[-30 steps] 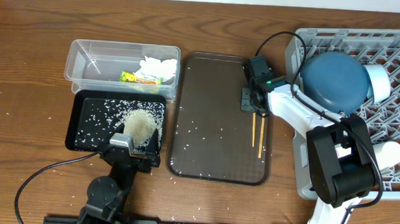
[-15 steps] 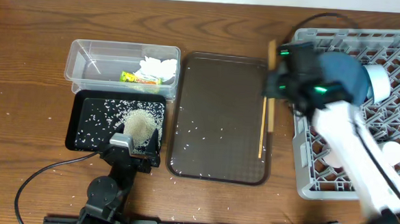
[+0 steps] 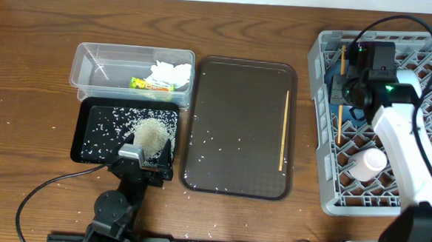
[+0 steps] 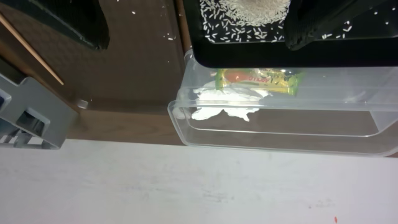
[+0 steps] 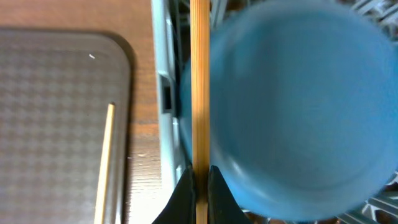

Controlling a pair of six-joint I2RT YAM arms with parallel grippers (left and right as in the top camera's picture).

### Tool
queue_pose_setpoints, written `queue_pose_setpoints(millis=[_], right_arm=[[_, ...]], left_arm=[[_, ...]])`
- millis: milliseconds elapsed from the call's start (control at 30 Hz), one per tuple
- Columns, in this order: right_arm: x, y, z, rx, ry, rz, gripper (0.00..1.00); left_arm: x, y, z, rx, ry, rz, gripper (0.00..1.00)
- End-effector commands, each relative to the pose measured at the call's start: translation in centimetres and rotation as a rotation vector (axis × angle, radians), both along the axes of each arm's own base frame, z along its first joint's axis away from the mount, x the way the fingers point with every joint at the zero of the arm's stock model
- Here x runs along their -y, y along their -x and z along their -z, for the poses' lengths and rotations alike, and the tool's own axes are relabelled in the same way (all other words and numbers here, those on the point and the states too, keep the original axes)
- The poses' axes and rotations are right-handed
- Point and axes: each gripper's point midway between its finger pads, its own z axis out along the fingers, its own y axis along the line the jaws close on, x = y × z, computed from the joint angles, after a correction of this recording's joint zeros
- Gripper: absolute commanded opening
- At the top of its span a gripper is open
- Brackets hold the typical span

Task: Sort waste into correct bins and load items into the dishwasher rack
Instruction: 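Return right gripper to the brown tray and grasp the second chopstick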

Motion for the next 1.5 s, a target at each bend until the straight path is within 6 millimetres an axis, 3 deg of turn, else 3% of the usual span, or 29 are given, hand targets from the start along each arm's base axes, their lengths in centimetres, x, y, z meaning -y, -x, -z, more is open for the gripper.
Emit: queue_pose_setpoints(millis=[0,33,133,233,367,500,633,767,933,1133,1167,1200,1233,1367,1467], right_arm=[[0.5,0.0,2.2,-0.06,0.023,-0.02,0.01],[0.4,0.1,2.8,-0.077,0.025,-0.024,0.05],[-0.5,0.5,3.2,-0.099,0.012,-0.042,0.33],[-2.8,1.1,2.0,-0.085,-0.057,-0.089,0.45],[-8.0,2.4,0.2,-0.067,-0.162,-0.207,0.52],[-12.1,4.4,1.2,-0.132,-0.168,-0.23,0.52],[-12.9,5.2,4.4,-0.188,-0.062,-0.077,0.52],[-11.3,4.8,8.1,-0.209,0.08,0.102,0.53],[-11.7,4.8,12.7,-0.31,0.053,0.106,0.47],[-12.0,6.4,16.2,-0.43,0.05,0.097,0.29],[-12.1,6.7,16.5,-0.446,0.048,0.1,0.19],[-12.3,7.0,16.6,-0.46,0.035,0.095,0.06],[-12.5,7.0,16.6,-0.465,0.023,0.091,0.01],[-12.9,6.3,15.1,-0.427,0.018,0.027,0.01],[-13.3,5.1,11.8,-0.341,0.004,-0.042,0.01]], left_arm=[[-0.3,-0.1,1.8,-0.041,-0.009,-0.015,0.92],[-0.3,-0.1,1.8,-0.041,-0.009,-0.015,0.92],[-0.3,-0.1,1.8,-0.041,-0.009,-0.015,0.92],[-0.3,-0.1,1.8,-0.041,-0.009,-0.015,0.92],[-0.3,-0.1,1.8,-0.041,-0.009,-0.015,0.92],[-0.3,-0.1,1.8,-0.041,-0.009,-0.015,0.92],[-0.3,-0.1,1.8,-0.041,-0.009,-0.015,0.92],[-0.3,-0.1,1.8,-0.041,-0.009,-0.015,0.92],[-0.3,-0.1,1.8,-0.041,-0.009,-0.015,0.92],[-0.3,-0.1,1.8,-0.041,-0.009,-0.015,0.92],[-0.3,-0.1,1.8,-0.041,-0.009,-0.015,0.92],[-0.3,-0.1,1.8,-0.041,-0.009,-0.015,0.92],[-0.3,-0.1,1.8,-0.041,-0.009,-0.015,0.92],[-0.3,-0.1,1.8,-0.041,-0.009,-0.015,0.92],[-0.3,-0.1,1.8,-0.041,-0.009,-0.015,0.92]])
